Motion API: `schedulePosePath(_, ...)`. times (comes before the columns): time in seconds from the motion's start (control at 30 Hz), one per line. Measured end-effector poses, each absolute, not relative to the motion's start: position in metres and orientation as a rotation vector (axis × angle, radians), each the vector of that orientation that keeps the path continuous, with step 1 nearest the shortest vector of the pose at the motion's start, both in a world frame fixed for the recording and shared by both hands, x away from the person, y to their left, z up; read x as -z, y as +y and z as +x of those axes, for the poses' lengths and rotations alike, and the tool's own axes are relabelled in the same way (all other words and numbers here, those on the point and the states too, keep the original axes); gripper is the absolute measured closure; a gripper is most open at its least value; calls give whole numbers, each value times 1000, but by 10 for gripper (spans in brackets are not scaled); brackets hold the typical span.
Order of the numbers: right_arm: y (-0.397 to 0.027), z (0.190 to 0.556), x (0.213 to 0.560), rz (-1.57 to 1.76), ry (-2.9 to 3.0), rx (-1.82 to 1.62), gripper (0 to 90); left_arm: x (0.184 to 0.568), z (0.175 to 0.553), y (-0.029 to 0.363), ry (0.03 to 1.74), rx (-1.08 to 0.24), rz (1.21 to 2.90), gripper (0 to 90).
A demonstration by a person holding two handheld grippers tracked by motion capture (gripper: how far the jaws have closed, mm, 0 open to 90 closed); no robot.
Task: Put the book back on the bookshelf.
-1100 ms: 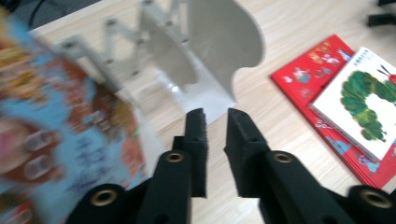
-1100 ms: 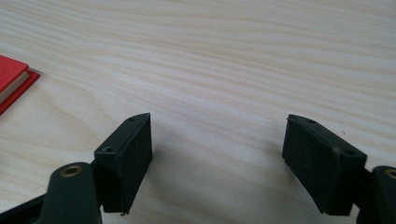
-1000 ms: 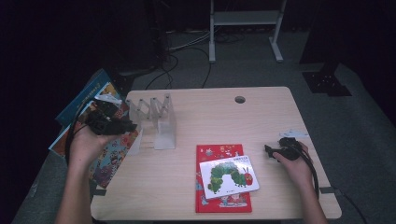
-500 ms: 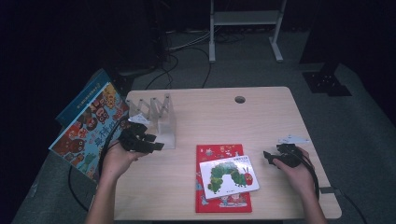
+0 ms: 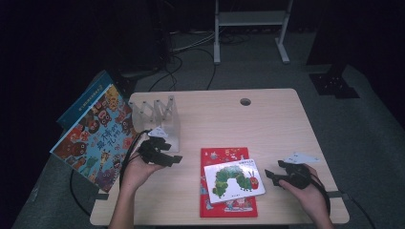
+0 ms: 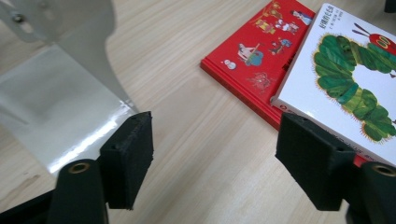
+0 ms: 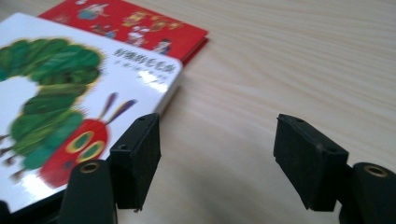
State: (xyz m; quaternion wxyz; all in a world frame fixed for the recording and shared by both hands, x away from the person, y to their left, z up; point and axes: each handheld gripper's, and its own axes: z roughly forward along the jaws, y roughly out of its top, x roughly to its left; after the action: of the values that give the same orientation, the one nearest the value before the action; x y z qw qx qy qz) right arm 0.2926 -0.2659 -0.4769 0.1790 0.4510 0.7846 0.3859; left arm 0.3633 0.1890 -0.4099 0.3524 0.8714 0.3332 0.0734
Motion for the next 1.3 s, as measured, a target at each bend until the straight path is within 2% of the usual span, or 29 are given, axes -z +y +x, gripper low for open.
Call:
schedulePosePath(0.4, -236, 258, 486, 1163, 2354, -1171, 280, 433, 365, 174, 808, -147, 2338, 201)
schedulePosePath(0.63, -224, 249, 489, 1106, 2412, -1157, 258, 432, 363, 172, 786, -128, 2335, 200)
schedulePosePath(0.7, -221, 251, 491, 1102, 2425, -1160, 230, 433, 363, 172, 783, -123, 2337, 197)
schedulePosePath(1.3, -191, 301, 489, 997, 2501, -1159, 230, 448, 367, 154, 720, -67, 2308, 167)
